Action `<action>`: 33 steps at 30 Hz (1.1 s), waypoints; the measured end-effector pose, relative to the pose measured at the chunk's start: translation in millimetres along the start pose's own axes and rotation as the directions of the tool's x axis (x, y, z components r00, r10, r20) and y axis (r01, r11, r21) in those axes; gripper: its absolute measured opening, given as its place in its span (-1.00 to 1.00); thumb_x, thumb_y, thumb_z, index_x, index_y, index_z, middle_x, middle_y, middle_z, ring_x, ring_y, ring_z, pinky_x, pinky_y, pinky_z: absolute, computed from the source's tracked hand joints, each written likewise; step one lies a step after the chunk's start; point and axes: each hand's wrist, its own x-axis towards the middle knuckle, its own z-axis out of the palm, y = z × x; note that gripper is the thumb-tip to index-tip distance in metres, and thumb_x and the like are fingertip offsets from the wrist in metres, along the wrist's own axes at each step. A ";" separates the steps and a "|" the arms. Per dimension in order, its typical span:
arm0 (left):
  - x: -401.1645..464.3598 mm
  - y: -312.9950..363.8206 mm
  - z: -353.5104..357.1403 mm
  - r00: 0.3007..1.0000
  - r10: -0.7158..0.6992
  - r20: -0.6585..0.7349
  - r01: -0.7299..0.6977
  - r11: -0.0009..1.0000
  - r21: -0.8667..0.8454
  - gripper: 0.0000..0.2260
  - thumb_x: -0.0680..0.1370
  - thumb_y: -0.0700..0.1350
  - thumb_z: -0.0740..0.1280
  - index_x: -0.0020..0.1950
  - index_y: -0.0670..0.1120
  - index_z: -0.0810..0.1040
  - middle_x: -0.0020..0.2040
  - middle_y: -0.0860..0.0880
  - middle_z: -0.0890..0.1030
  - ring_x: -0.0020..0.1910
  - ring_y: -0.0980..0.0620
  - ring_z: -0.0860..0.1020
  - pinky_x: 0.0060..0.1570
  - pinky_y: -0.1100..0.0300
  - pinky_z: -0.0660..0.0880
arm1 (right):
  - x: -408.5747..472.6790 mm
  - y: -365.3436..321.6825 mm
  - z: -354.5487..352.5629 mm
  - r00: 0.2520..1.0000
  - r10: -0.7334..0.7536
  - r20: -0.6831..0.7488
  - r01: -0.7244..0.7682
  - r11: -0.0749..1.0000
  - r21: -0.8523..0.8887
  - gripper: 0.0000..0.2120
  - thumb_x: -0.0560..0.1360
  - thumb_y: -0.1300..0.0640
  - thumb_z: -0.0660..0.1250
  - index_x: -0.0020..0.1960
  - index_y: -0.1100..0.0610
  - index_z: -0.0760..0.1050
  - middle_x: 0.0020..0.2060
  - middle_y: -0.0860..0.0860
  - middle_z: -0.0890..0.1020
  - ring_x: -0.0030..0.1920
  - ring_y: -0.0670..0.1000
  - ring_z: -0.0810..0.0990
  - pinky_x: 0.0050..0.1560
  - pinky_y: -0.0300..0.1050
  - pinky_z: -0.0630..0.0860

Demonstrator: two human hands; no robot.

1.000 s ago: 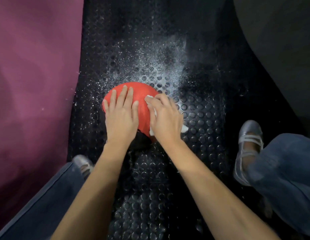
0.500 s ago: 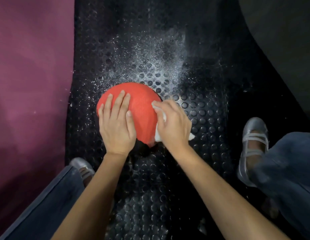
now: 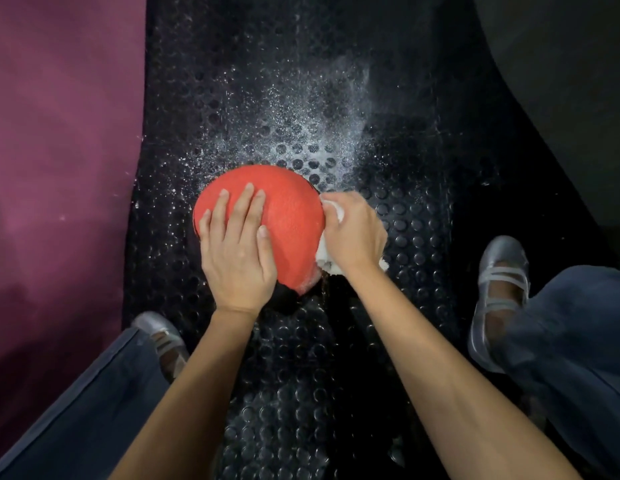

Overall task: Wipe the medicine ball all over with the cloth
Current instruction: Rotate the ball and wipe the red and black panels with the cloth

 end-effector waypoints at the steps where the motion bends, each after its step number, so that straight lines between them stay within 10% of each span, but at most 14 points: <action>1: 0.2 -2.0 -0.3 1.000 -0.001 0.001 0.001 1.000 -0.004 -0.58 0.63 -0.09 0.01 0.41 -0.16 0.45 0.42 -0.07 0.45 0.46 -0.14 0.31 0.45 -0.05 0.12 | -9.0 -2.6 -1.3 0.996 -0.079 -0.027 0.079 0.997 -0.009 -0.78 0.59 0.07 0.24 0.19 -0.05 0.56 0.12 -0.15 0.57 -0.03 -0.10 0.54 -0.25 -0.31 0.23; 4: -2.8 -9.0 -2.1 1.000 0.015 -0.003 -0.015 1.000 -0.013 -0.58 0.63 -0.09 0.01 0.41 -0.16 0.45 0.42 -0.08 0.45 0.46 -0.14 0.30 0.44 -0.10 0.17 | -25.1 0.2 -0.7 0.981 -0.182 -0.073 0.185 0.982 0.045 -0.79 0.58 0.05 0.24 0.16 -0.06 0.58 0.09 -0.16 0.59 -0.02 -0.13 0.54 -0.15 -0.25 0.27; 8: -6.5 -2.4 -1.2 1.000 0.022 -0.010 -0.022 1.000 -0.004 -0.58 0.63 -0.09 0.02 0.40 -0.16 0.45 0.42 -0.08 0.45 0.46 -0.14 0.30 0.45 -0.06 0.14 | 7.2 4.7 -1.1 0.999 0.050 0.005 -0.050 0.998 0.022 -0.78 0.59 0.02 0.22 0.19 -0.09 0.56 0.17 -0.14 0.57 0.08 -0.05 0.56 -0.12 -0.26 0.25; 15: -1.6 -3.1 -0.4 0.999 0.038 0.010 -0.039 0.999 0.027 -0.59 0.63 -0.08 0.02 0.40 -0.16 0.45 0.41 -0.09 0.46 0.45 -0.14 0.30 0.43 -0.06 0.13 | -30.7 -24.1 -3.3 0.886 -0.450 -0.117 0.427 0.887 -0.175 -0.83 0.56 0.12 0.27 0.06 0.00 0.62 -0.05 -0.05 0.61 -0.15 0.06 0.57 -0.34 -0.16 0.43; 19: -1.5 6.1 1.9 0.999 0.043 0.022 -0.044 0.999 0.029 -0.59 0.64 -0.08 0.01 0.41 -0.14 0.46 0.41 -0.07 0.46 0.45 -0.15 0.31 0.44 -0.08 0.14 | -1.4 -21.8 -8.4 0.956 -0.278 -0.096 0.261 0.952 -0.163 -0.79 0.61 0.04 0.19 0.10 -0.03 0.59 0.01 -0.08 0.60 -0.09 0.03 0.55 -0.26 -0.18 0.28; 24: -3.2 4.6 0.6 0.999 0.053 0.009 -0.053 0.998 0.028 -0.58 0.64 -0.08 -0.01 0.40 -0.16 0.46 0.40 -0.07 0.47 0.44 -0.13 0.31 0.43 -0.08 0.17 | -36.1 -24.7 -10.8 0.811 -0.585 -0.023 0.550 0.775 -0.310 -0.81 0.54 0.10 0.24 0.05 0.02 0.62 -0.10 -0.04 0.61 -0.21 0.07 0.55 -0.49 -0.16 0.42; 29: -3.4 7.3 2.8 0.999 0.035 0.004 -0.035 0.999 0.034 -0.58 0.64 -0.08 0.00 0.42 -0.15 0.44 0.41 -0.07 0.47 0.45 -0.13 0.31 0.44 -0.08 0.17 | -11.1 -29.7 -12.3 0.881 -0.459 -0.112 0.419 0.869 -0.264 -0.83 0.56 0.10 0.26 0.02 0.02 0.62 -0.08 -0.03 0.62 -0.20 0.09 0.55 -0.41 -0.15 0.38; 33: 0.9 3.9 2.7 0.999 0.039 0.003 -0.039 0.998 0.040 -0.59 0.63 -0.09 0.03 0.39 -0.15 0.47 0.40 -0.06 0.48 0.44 -0.13 0.32 0.43 -0.07 0.17 | -38.0 -25.2 -7.5 0.750 -0.662 -0.020 0.606 0.699 -0.380 -0.76 0.54 0.08 0.18 0.05 0.03 0.61 -0.11 -0.04 0.61 -0.24 0.07 0.51 -0.46 -0.12 0.42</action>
